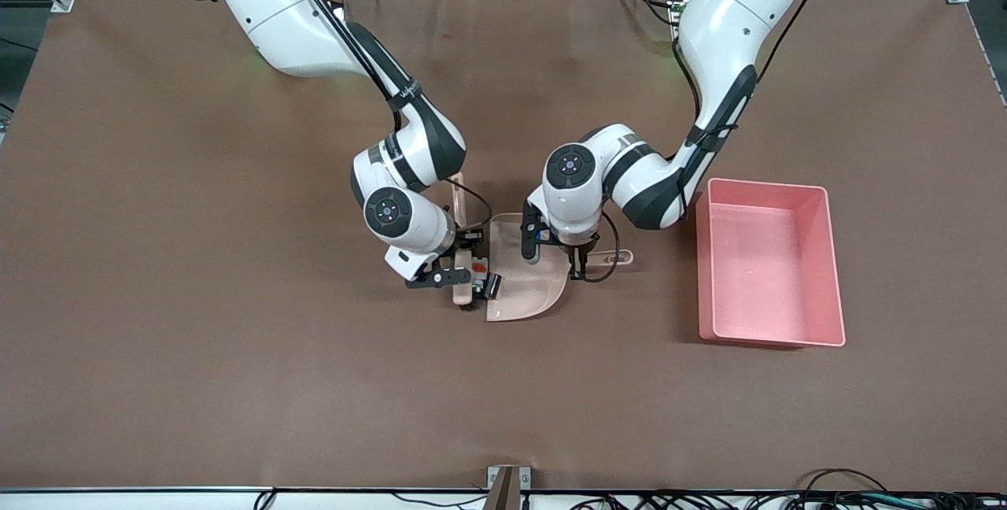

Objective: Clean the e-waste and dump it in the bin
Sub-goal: 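Sweep the switch and capacitor into the dustpan with the right gripper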

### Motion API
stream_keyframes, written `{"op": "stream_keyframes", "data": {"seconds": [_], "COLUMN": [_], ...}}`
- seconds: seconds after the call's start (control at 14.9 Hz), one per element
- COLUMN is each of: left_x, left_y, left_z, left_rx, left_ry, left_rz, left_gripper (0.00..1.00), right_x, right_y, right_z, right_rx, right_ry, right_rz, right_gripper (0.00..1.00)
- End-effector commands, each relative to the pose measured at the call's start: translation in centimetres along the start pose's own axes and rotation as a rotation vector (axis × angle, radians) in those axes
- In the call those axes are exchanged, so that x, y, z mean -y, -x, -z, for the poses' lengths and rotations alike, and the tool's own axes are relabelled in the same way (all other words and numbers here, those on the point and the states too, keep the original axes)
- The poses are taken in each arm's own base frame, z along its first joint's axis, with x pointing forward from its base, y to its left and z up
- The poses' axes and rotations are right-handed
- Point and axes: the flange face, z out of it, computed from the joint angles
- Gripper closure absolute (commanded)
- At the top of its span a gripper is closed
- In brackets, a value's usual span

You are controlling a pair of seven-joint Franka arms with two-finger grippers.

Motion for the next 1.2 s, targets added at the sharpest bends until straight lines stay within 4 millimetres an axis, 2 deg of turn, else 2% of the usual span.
{"op": "stream_keyframes", "data": {"seconds": [0.0, 0.2, 0.6, 0.74, 0.94, 1.14], "left_x": [0.3, 0.4, 0.3, 0.4, 0.8, 1.3], "left_y": [-0.5, -0.4, -0.4, 0.0, 0.6, 0.6], "left_z": [0.1, 0.1, -0.1, -0.4, -1.2, -1.0], "left_rx": [0.02, 0.019, 0.021, 0.023, 0.013, -0.034], "left_ry": [-0.012, -0.015, -0.012, -0.008, -0.006, -0.036], "left_rz": [-0.015, -0.015, -0.014, -0.005, 0.006, 0.012], "left_gripper": [0.82, 0.82, 0.82, 0.82, 0.82, 0.82], "right_x": [2.2, 3.9, 6.0, 4.6, 0.7, -4.8], "right_y": [0.0, 0.8, 1.9, 0.7, -1.6, -3.6], "right_z": [-0.2, -0.3, -0.5, 0.7, 3.2, 5.9], "right_rx": [-0.005, -0.002, 0.002, -0.006, 0.022, 0.061], "right_ry": [-0.033, -0.047, -0.053, -0.061, -0.056, -0.042], "right_rz": [0.013, 0.024, 0.009, -0.001, -0.056, -0.123], "right_gripper": [1.0, 0.99, 0.99, 1.0, 0.99, 0.99]}}
